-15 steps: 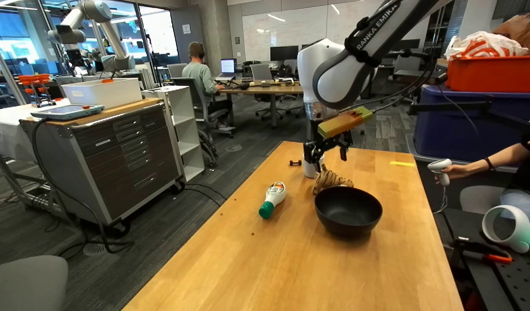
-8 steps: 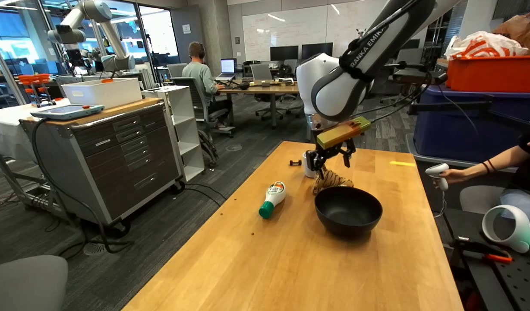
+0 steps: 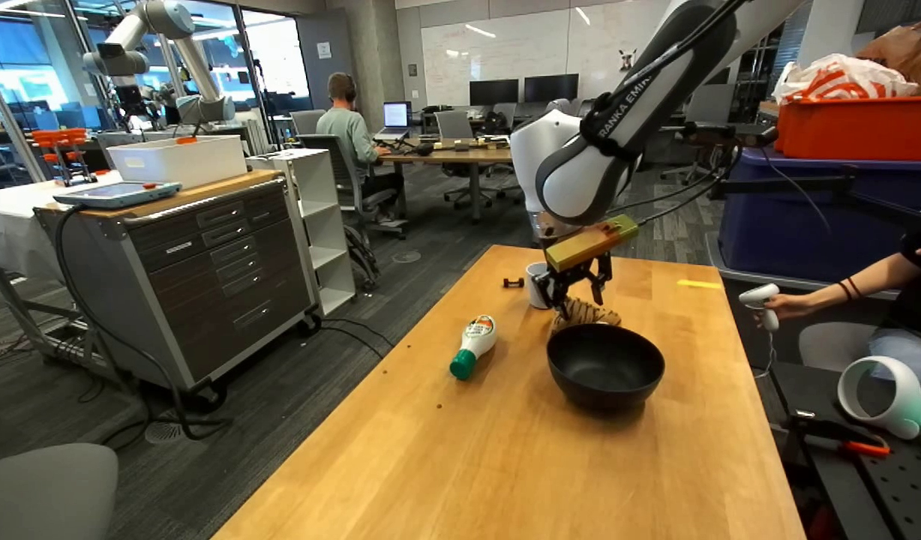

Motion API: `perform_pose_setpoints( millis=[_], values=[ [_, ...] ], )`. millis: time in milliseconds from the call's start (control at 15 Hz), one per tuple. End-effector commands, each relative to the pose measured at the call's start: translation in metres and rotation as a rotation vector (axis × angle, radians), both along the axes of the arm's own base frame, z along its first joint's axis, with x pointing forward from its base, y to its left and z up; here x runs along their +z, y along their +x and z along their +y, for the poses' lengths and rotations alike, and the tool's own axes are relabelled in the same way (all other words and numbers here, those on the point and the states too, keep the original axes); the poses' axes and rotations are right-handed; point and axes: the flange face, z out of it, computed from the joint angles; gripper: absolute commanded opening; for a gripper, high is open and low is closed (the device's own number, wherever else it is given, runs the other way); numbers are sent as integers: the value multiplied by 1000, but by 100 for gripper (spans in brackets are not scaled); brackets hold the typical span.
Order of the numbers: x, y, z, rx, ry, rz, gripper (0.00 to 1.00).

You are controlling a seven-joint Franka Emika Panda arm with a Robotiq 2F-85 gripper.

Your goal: Pick up the plush tiger and put it in the bowl

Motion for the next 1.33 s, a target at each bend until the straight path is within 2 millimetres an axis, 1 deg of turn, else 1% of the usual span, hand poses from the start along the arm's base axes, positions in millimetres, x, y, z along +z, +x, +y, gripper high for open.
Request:
perform_pose_setpoints(
  millis=[0,200,333,400,533,667,867,1000,1067,1200,1267],
  values=[
    [3,9,3,-41,-29,10,42],
    [7,12,9,-50,-29,3,18],
    [12,14,14,-54,-30,-2,5],
    [18,17,16,-58,-25,-6,0],
    [31,23,19,-56,-15,-18,0],
    [52,31,22,-51,-5,-55,1],
    [96,43,28,-17,-3,-142,1],
    [132,44,42,26,26,-193,1],
    [148,40,53,64,65,-203,1],
    [174,31,77,159,139,-211,1],
    [184,27,87,200,169,-208,1]
  ],
)
